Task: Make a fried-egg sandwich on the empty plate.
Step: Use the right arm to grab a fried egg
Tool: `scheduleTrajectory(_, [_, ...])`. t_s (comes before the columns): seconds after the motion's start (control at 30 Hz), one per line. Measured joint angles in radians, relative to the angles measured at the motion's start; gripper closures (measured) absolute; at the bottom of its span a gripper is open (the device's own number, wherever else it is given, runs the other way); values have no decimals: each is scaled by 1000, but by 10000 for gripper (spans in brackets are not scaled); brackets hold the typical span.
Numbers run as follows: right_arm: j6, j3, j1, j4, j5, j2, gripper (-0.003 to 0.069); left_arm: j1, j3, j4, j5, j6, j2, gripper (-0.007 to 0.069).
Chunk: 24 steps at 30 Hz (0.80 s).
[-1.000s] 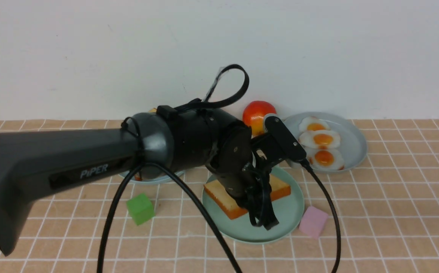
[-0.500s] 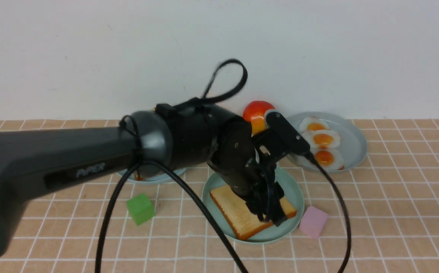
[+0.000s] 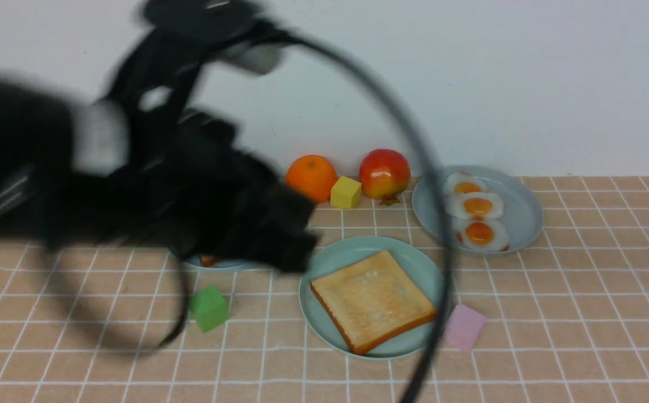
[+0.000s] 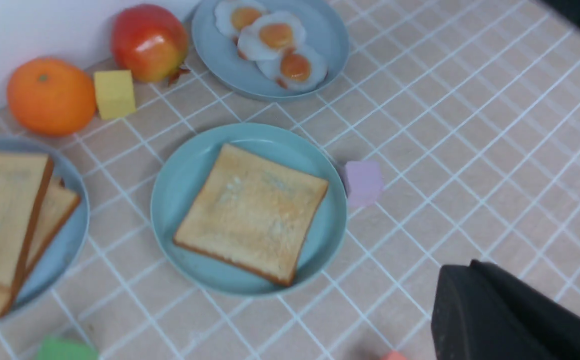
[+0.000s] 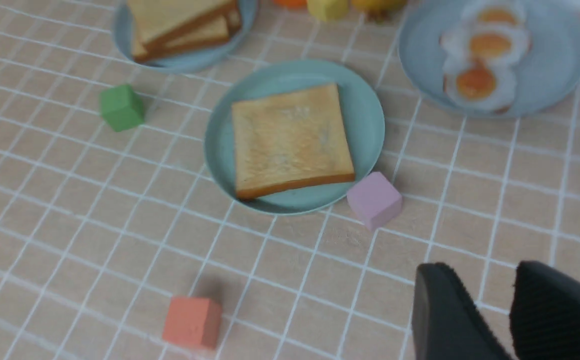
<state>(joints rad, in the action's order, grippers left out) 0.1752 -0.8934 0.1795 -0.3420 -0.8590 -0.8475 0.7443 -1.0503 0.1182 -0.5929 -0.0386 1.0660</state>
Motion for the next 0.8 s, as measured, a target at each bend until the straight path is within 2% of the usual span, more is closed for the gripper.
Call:
scheduleTrajectory(0.07, [-19, -6, 0, -9, 67, -100, 423, 0, 135, 0, 62, -10, -111, 638])
scheduleTrajectory(0.2, [-59, -36, -1, -10, 148, -270, 414, 0, 274, 0, 130, -14, -244, 638])
scheduleTrajectory(0.3, [-100, -105, -40, -14, 178, -427, 410, 0, 348, -2, 201, -14, -345, 638])
scheduleTrajectory(0.4, [-115, -204, -121, -45, 185, -604, 409, 0, 363, -15, 267, -14, -407, 638])
scheduleTrajectory(0.53, [-92, -371, -227, -157, 184, -843, 409, 0, 363, -21, 318, -17, -414, 638])
scheduleTrajectory(0.7, [-12, -557, -279, -324, 163, -1093, 399, 0, 365, -22, 339, -17, -364, 638])
scheduleTrajectory(0.8, [4, -679, -294, -391, 129, -1220, 368, 0, 365, -22, 342, -17, -326, 638])
